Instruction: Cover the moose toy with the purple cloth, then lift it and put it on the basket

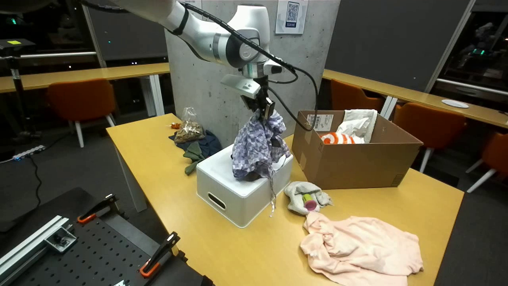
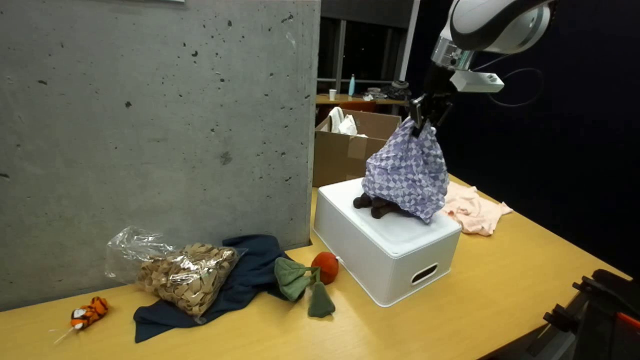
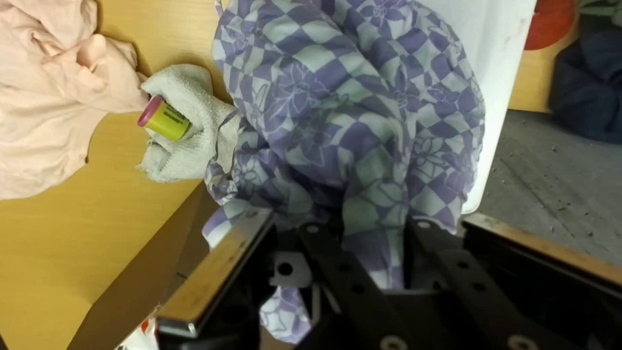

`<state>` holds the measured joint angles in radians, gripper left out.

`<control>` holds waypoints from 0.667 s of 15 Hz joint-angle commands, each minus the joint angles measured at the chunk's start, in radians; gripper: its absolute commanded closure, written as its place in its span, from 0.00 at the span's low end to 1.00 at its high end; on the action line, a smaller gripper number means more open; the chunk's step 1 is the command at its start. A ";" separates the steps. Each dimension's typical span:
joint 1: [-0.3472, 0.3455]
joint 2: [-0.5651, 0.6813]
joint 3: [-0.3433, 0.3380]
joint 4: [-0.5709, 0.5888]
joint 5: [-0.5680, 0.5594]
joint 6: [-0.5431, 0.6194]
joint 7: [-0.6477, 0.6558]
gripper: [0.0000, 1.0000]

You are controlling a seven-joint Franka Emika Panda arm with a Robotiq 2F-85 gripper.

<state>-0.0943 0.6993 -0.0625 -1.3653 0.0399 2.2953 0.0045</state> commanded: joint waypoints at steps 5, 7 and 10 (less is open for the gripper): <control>0.034 0.007 0.016 -0.125 -0.013 0.052 0.002 0.97; 0.045 0.011 0.017 -0.137 -0.016 0.054 0.006 0.63; 0.041 -0.008 0.012 -0.154 -0.013 0.037 0.000 0.48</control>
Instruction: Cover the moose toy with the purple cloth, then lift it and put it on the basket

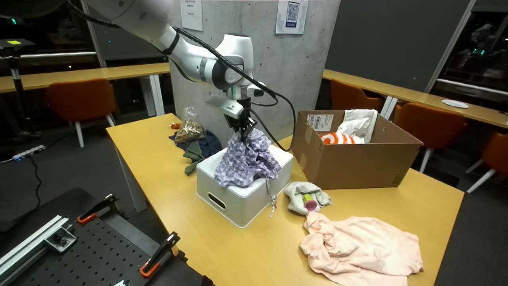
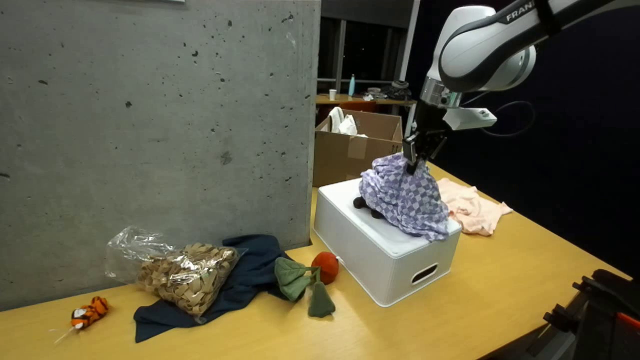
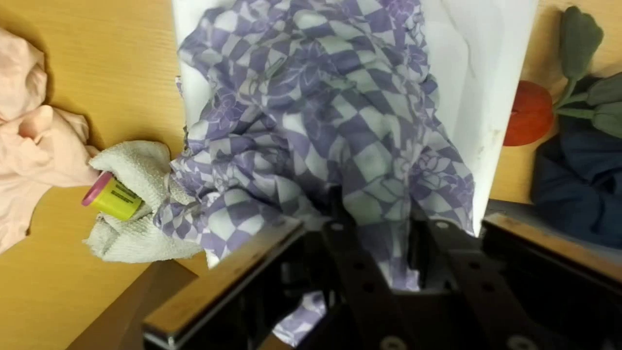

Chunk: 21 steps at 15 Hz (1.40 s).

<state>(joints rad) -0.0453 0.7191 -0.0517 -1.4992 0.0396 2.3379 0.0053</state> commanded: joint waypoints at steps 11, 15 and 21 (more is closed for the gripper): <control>-0.071 -0.117 -0.010 -0.054 -0.001 -0.077 -0.027 0.00; -0.049 -0.163 -0.032 -0.140 -0.036 -0.061 0.005 0.00; 0.007 -0.061 -0.061 -0.096 -0.129 -0.007 0.086 0.00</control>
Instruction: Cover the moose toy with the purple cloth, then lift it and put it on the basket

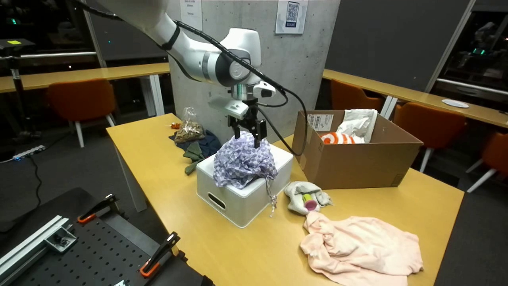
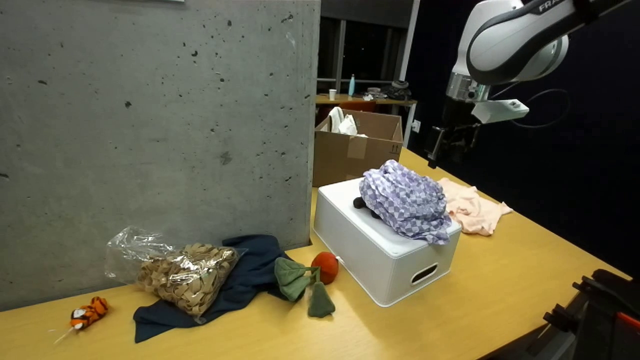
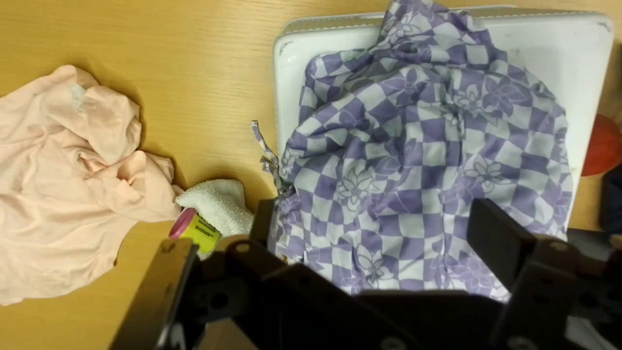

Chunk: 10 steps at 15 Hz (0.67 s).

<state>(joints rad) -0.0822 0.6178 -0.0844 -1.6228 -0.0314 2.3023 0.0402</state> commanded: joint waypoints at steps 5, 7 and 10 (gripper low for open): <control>0.098 0.220 -0.044 0.227 -0.139 0.038 0.101 0.00; 0.106 0.306 -0.031 0.321 -0.132 0.037 0.089 0.00; 0.108 0.400 -0.025 0.414 -0.117 0.039 0.077 0.00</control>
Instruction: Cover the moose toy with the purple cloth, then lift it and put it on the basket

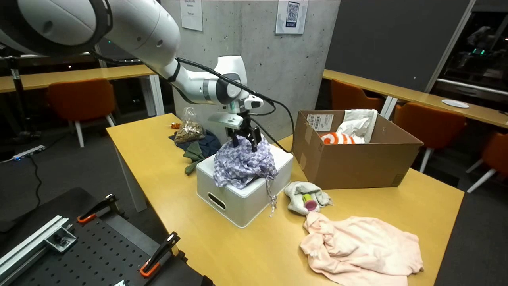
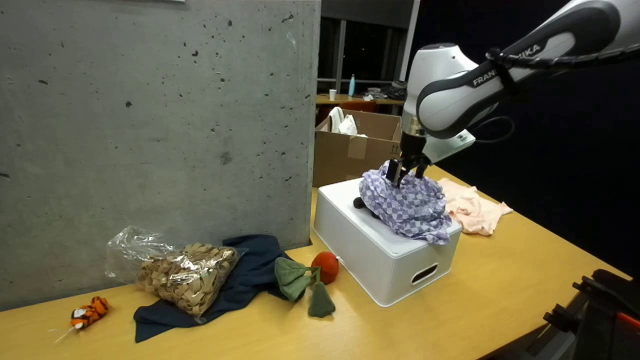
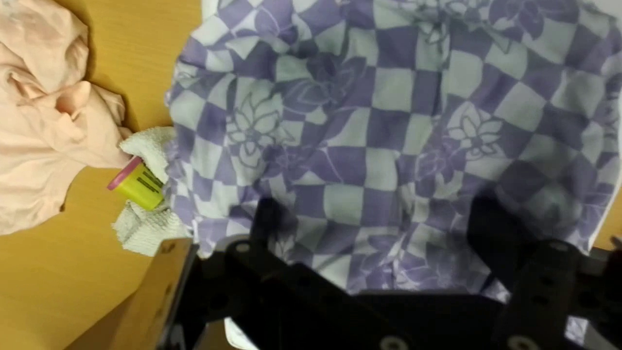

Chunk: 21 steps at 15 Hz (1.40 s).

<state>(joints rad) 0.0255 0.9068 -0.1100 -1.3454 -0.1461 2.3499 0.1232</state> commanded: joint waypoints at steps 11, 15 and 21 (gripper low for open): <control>-0.026 0.256 0.004 0.219 0.020 0.031 -0.006 0.41; -0.008 0.261 0.011 0.259 0.018 0.014 -0.006 0.72; 0.048 0.296 0.026 0.392 0.008 -0.026 -0.019 1.00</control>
<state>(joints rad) 0.0507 1.1480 -0.0960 -1.0741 -0.1401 2.3554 0.1218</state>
